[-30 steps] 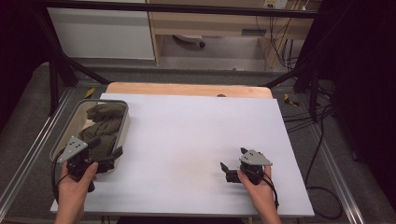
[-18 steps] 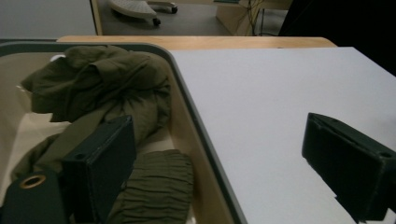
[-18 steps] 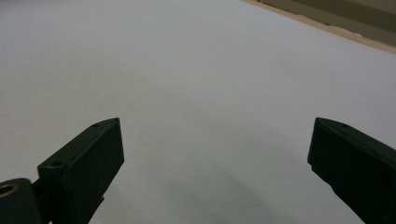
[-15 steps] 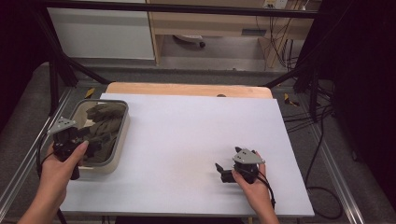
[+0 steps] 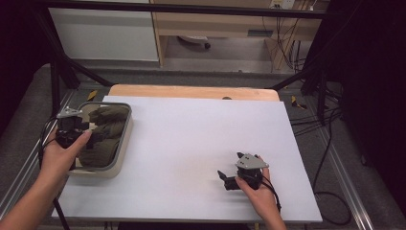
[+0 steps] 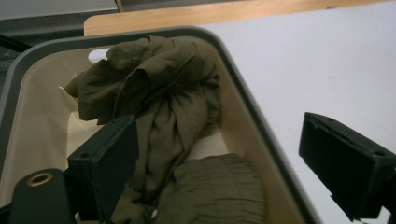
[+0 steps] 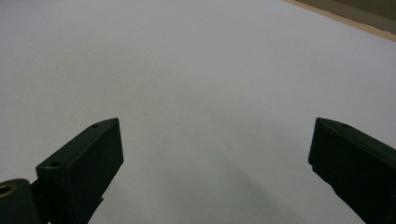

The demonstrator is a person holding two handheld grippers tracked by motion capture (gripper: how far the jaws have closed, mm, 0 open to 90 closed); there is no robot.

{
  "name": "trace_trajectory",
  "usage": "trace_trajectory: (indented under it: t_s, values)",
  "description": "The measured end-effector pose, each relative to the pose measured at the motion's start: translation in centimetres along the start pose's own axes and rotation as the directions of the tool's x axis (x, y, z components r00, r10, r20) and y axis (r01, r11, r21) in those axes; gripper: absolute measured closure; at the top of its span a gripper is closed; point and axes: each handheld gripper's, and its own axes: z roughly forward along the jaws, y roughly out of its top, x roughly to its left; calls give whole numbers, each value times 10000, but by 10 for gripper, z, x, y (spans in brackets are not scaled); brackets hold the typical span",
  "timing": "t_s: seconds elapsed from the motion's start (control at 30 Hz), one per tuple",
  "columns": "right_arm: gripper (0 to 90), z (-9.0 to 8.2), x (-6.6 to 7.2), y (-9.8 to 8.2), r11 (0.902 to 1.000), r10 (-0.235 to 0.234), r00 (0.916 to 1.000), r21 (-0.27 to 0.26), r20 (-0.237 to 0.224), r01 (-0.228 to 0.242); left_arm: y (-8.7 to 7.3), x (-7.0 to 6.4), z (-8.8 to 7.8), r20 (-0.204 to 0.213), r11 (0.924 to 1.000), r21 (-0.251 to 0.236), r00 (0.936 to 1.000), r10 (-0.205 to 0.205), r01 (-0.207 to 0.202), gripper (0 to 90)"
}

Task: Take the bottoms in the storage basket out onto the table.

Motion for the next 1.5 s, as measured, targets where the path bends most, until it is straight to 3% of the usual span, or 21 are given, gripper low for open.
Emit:
trace_trajectory:
  t_s: [0.17, 0.27, 0.37, 0.47, 0.63, 0.83, 0.9, 0.97, 1.0, 1.03, 1.23, 1.27, 1.5]
  values:
    - [39, -1, 0, 0, 10000, 18, 10000, 51, 2, -18, 0, 12, 13, -316, 9994, 333, 9995, 2, 8, 115]
    - [39, -4, -1, 0, 10000, 63, 9999, 2, 85, -63, 1, 26, 18, -670, 9989, 249, 9970, -388, 406, 123]
    - [41, -7, 1, -1, 9996, 240, 9996, -119, 129, -238, 4, 30, 18, -996, 9997, 163, 9949, -159, 176, 128]
    - [44, -11, 5, 1, 9996, 121, 9998, -254, 134, -118, 8, 39, 24, -710, 9981, 358, 9963, -480, 506, 116]
    - [47, -9, 1, -1, 9996, 223, 9997, -159, 111, -221, 6, 45, 33, -878, 9958, 806, 9955, -365, 436, 111]
    - [30, -8, 1, -1, 9995, 265, 9988, -163, 417, -258, 2, 56, 43, -443, 9920, 1187, 9983, -370, 420, 104]
    - [32, -7, 2, -2, 9997, 253, 9989, -78, 389, -250, 0, 59, 49, -105, 9872, 1478, 9982, -596, 605, 104]
    - [32, -3, 3, -4, 9998, 172, 9993, 130, 344, -177, 0, 60, 54, 20, 9851, 1631, 9984, -559, 549, 107]
    - [32, 0, 5, -4, 9993, 46, 9994, 374, 346, -59, -1, 60, 58, -278, 9867, 1612, 9995, -164, 207, 108]
    - [31, 0, 6, -4, 9991, 24, 9994, 425, 353, -39, -2, 61, 60, -276, 9851, 1718, 9996, -58, 105, 107]
    - [30, 2, 6, -4, 9988, -10, 9996, 496, 285, -4, -13, 67, 71, 107, 9781, 2064, 9995, -287, 259, 102]
    - [30, 3, 6, -4, 9983, -30, 9996, 581, 273, 14, -14, 67, 72, 158, 9773, 2115, 9997, -172, 135, 108]
    - [31, 3, 6, -4, 9984, 43, 9998, 564, 202, -54, -18, 68, 77, 244, 9763, 2156, 9994, -238, 180, 103]
